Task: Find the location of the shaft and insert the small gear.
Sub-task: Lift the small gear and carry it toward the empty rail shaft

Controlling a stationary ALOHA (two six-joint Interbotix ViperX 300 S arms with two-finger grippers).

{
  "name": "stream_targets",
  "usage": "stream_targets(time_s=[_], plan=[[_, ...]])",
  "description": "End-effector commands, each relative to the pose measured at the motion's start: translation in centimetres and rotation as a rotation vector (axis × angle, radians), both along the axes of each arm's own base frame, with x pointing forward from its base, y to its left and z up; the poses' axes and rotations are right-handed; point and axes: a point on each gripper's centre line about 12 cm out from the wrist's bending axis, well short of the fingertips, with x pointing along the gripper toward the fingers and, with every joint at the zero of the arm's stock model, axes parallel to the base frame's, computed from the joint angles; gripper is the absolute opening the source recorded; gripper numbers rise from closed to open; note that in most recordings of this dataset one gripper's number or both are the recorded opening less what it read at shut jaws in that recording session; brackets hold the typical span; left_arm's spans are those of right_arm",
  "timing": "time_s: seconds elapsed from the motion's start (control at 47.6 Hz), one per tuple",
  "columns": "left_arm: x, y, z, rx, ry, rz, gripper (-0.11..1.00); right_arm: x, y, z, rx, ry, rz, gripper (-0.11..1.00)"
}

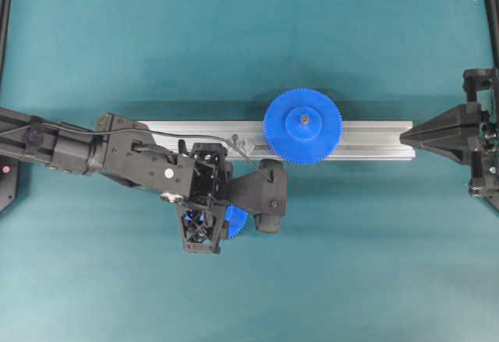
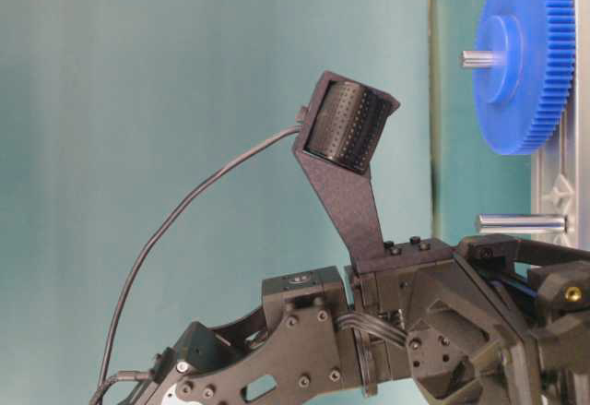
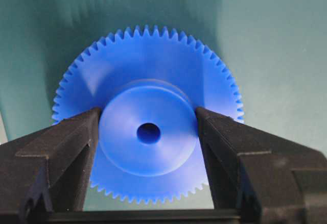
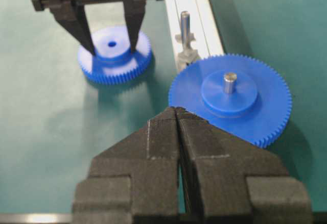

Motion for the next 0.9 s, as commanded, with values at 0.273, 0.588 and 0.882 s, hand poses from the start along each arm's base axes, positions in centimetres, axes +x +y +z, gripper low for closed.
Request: stream_targets(time_s=[0.273, 0.588, 0.882], plan=[[0.8, -0.2, 5.7, -0.013, -0.136, -0.011, 0.63, 0.2, -0.1, 0.3, 0.011, -0.008, -0.007, 0.01], [0.7, -0.1, 9.2, -0.001, -0.086, -0.017, 0.63, 0.2, -0.1, 0.3, 0.011, -0.008, -0.007, 0.01], [1.0, 0.5, 12.7, 0.026, -0.081, -0.074, 0.63, 0.2, -0.1, 0.4, 0.013, -0.011, -0.007, 0.01]])
